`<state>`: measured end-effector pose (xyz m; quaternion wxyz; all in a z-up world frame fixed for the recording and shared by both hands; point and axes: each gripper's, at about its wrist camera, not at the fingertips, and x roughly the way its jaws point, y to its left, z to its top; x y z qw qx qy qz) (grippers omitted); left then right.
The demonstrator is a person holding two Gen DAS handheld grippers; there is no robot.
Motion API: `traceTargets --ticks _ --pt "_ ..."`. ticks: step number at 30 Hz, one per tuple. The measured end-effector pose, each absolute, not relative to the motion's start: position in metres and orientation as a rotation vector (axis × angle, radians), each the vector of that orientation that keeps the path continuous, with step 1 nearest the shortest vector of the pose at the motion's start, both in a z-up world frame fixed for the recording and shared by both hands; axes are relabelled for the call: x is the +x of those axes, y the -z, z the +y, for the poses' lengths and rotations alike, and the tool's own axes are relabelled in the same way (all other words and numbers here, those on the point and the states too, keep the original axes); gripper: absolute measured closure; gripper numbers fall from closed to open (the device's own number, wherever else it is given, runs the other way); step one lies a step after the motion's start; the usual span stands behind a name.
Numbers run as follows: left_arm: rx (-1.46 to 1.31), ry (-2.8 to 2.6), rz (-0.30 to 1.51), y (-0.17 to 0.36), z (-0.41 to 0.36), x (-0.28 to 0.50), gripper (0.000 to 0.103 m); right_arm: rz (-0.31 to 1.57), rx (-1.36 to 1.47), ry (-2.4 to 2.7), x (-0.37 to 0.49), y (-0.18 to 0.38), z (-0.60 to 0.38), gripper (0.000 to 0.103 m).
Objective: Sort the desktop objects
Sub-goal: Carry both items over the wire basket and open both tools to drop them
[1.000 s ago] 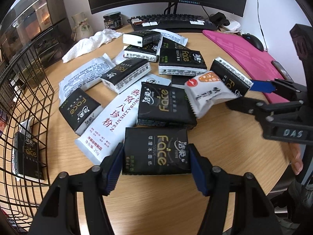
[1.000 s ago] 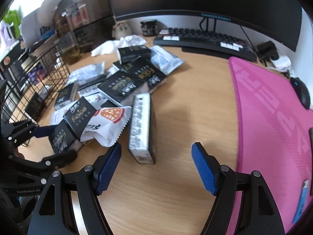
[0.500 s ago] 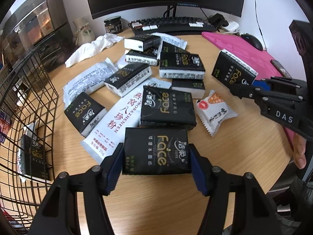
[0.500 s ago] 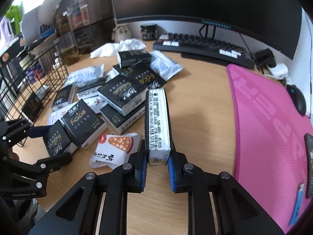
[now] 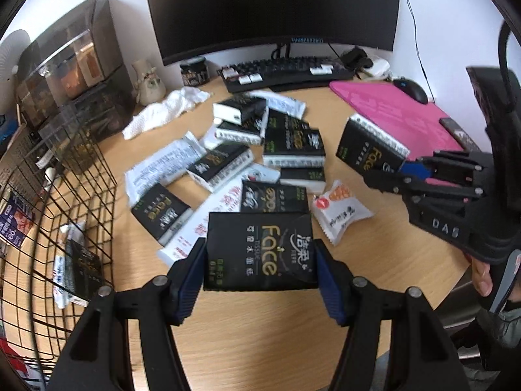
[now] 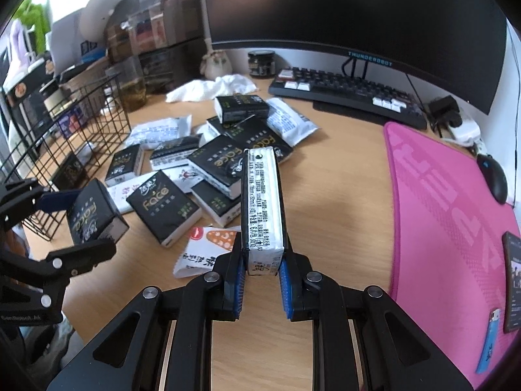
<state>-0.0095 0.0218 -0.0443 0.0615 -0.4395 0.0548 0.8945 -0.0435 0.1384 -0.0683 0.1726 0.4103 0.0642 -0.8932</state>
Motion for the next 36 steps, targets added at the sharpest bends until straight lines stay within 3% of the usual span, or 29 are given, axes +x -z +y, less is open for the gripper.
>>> traceTargets --ticks 10,17,30,33,35,36 --pt "-1.130 -2.875 0.071 -0.026 -0.027 0.016 0.035 0.222 1.003 2.502 -0.032 0.018 0.090 0.085" --pt "-1.102 -3.043 -0.055 -0.054 -0.101 0.042 0.035 0.313 0.838 2.350 -0.022 -0.026 -0.006 0.084" --pt "-1.331 -3.185 -0.228 -0.022 -0.200 0.061 0.035 0.368 0.820 2.119 -0.014 -0.016 -0.134 0.084" --pt "-1.349 -3.185 -0.250 -0.016 -0.207 0.062 0.034 0.380 0.841 2.109 -0.017 -0.008 -0.143 0.082" --pt "-1.363 -3.195 -0.233 -0.015 -0.206 0.063 0.034 0.412 0.841 2.120 -0.017 -0.004 -0.147 0.076" --pt "-1.359 -3.203 -0.229 -0.016 -0.206 0.064 0.034 0.412 0.838 2.125 -0.018 -0.003 -0.146 0.068"
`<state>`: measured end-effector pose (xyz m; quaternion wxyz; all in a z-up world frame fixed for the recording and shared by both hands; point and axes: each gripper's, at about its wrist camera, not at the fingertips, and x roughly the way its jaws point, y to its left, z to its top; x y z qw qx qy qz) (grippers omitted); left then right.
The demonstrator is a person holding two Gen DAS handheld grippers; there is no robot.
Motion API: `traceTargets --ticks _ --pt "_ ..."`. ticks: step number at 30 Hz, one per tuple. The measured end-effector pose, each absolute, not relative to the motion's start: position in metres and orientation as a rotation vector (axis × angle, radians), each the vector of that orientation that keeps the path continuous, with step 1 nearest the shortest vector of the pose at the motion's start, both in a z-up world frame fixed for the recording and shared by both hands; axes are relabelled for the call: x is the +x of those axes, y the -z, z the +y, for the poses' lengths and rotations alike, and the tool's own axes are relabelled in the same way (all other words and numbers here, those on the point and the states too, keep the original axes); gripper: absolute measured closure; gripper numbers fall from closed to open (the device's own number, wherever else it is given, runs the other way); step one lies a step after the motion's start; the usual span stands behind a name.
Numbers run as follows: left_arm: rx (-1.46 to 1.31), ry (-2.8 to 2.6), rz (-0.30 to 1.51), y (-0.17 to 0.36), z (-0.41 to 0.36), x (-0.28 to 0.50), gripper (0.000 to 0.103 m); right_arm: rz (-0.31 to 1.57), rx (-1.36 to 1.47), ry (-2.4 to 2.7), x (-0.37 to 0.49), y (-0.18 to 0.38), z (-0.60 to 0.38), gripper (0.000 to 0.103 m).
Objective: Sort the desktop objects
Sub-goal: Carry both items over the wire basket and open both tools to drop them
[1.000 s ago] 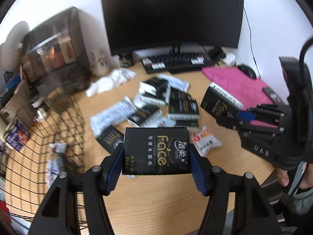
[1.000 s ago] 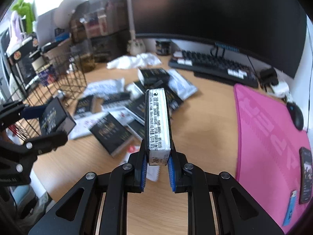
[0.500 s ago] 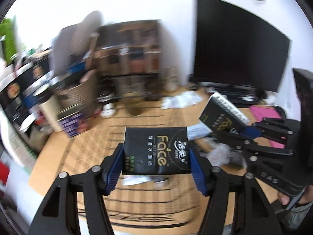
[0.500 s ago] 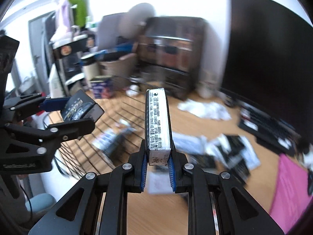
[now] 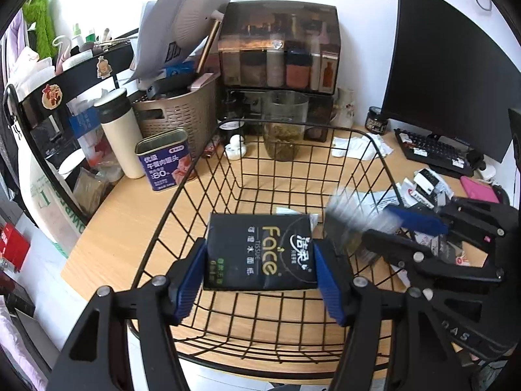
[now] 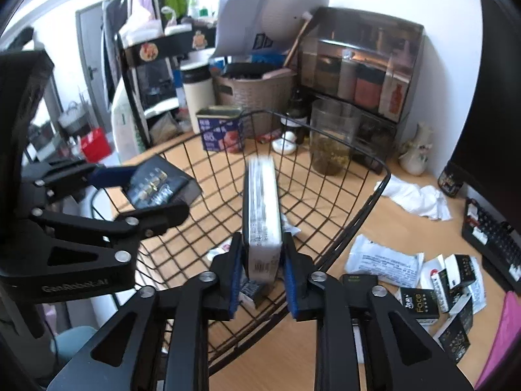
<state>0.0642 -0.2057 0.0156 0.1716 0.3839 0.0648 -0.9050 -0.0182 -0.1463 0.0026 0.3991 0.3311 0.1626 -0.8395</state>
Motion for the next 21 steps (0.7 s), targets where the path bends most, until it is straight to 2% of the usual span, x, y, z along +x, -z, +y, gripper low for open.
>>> traceTargets --ticks 1,4,12,21 --pt "1.081 2.571 0.186 -0.016 -0.206 0.065 0.033 0.399 0.838 2.122 -0.019 -0.002 -0.146 0.059" --pt "1.061 2.569 0.177 -0.019 -0.203 0.066 0.029 0.356 0.841 2.119 -0.023 -0.003 -0.140 0.050" --pt "1.063 2.649 0.170 -0.025 -0.176 0.057 0.028 0.333 0.834 2.171 -0.023 -0.012 -0.102 0.049" --pt "1.139 2.852 0.031 -0.028 -0.084 0.033 0.028 0.268 0.913 2.344 -0.032 -0.005 0.004 0.049"
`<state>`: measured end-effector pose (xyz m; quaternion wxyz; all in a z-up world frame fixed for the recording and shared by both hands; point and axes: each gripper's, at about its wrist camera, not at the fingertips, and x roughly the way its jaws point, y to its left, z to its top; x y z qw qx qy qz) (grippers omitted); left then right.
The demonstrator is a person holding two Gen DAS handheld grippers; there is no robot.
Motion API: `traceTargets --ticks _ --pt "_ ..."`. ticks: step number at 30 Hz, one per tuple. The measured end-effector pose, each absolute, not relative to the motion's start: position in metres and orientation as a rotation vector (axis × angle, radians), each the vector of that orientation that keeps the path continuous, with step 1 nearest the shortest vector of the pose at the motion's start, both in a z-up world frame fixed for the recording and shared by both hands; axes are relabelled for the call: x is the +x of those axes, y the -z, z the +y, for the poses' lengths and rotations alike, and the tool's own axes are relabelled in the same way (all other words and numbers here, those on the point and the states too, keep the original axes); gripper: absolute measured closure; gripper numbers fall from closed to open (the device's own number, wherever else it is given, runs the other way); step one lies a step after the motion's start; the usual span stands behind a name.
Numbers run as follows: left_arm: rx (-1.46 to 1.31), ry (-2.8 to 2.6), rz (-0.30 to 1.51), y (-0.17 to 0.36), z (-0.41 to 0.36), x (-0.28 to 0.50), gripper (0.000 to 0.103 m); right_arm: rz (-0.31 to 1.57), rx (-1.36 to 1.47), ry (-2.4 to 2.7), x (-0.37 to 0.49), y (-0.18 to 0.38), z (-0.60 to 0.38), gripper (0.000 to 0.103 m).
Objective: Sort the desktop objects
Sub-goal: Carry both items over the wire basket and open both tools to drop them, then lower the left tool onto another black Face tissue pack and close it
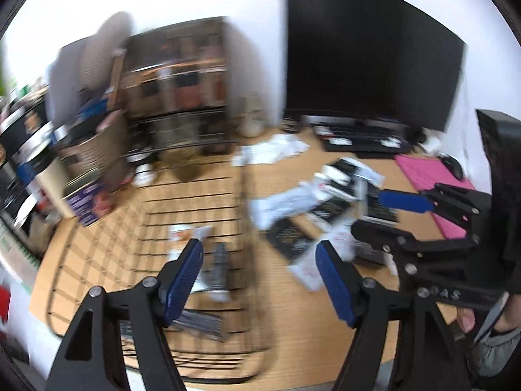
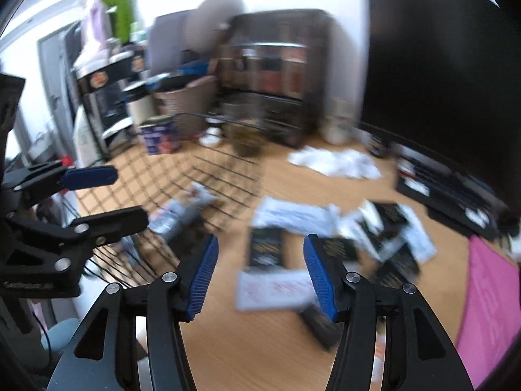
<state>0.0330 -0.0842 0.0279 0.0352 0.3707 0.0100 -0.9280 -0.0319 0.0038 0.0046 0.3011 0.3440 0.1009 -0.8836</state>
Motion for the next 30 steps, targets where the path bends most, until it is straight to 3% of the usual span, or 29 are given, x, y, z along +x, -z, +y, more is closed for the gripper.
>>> traceTargets --ticks 12,30 --pt "1.422 2.933 -0.202 0.035 0.027 -0.023 0.028 0.177 1.147 2.479 -0.038 0.050 0.123 0.048" --pt "1.518 2.889 -0.353 0.087 0.047 -0.071 0.027 0.157 1.259 2.472 -0.069 0.086 0.150 0.048"
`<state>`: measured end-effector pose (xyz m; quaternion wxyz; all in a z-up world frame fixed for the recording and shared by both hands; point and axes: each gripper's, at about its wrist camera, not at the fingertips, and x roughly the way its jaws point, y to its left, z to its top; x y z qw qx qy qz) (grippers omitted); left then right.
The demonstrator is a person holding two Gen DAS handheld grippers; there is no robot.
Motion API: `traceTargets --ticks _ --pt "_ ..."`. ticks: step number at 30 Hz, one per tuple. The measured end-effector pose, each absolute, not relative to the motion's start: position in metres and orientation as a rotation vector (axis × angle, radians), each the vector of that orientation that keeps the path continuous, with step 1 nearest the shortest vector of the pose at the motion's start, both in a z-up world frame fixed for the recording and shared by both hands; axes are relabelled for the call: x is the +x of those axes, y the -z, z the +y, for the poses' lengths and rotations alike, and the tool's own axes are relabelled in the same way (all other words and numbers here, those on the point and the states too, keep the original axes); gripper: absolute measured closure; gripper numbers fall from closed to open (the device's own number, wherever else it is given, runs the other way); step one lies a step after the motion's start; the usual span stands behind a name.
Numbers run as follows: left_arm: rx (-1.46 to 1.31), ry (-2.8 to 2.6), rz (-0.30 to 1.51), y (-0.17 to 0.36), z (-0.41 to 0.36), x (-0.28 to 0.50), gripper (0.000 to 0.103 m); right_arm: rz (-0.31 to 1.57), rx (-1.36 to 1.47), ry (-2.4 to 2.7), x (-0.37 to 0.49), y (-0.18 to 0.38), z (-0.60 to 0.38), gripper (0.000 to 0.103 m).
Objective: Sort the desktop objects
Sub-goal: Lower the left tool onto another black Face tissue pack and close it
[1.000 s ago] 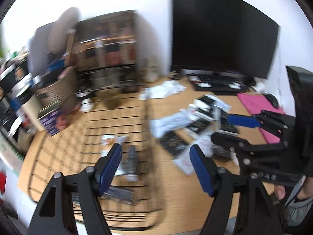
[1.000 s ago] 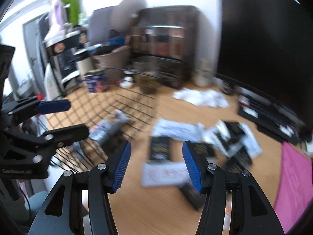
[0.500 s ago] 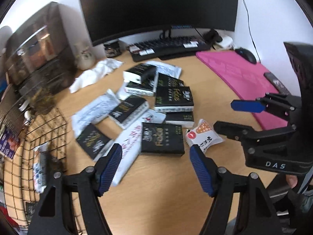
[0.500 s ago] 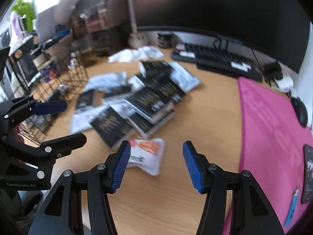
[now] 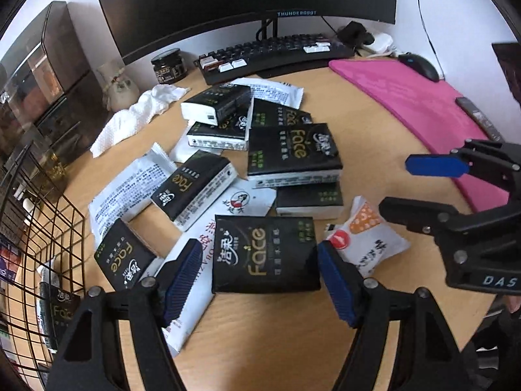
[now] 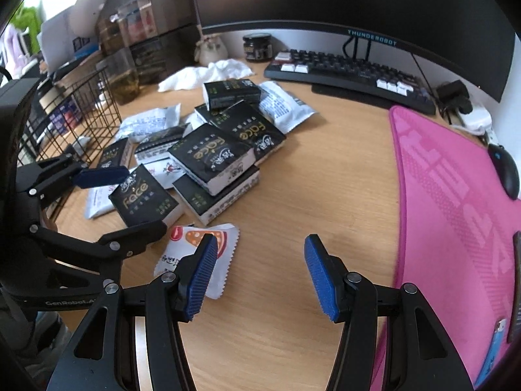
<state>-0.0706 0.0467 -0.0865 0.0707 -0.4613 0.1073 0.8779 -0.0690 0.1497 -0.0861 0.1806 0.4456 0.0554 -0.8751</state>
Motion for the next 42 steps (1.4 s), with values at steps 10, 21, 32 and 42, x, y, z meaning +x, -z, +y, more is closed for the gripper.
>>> traceTargets --ticks 10,21,32,42 --pt "-1.405 -2.675 0.265 0.090 0.039 -0.075 0.035 0.154 1.261 2.462 -0.069 0.089 0.147 0.048" --pt "-1.369 -2.714 0.176 0.068 0.018 -0.068 0.035 0.165 1.243 2.459 -0.074 0.083 0.137 0.048" --pt "-1.372 -2.771 0.118 0.066 -0.004 -0.077 0.035 0.175 1.178 2.434 -0.097 0.074 0.104 0.048" --pt "-1.390 -2.753 0.127 0.069 -0.013 -0.081 0.035 0.231 1.141 2.413 -0.127 0.069 0.084 0.041"
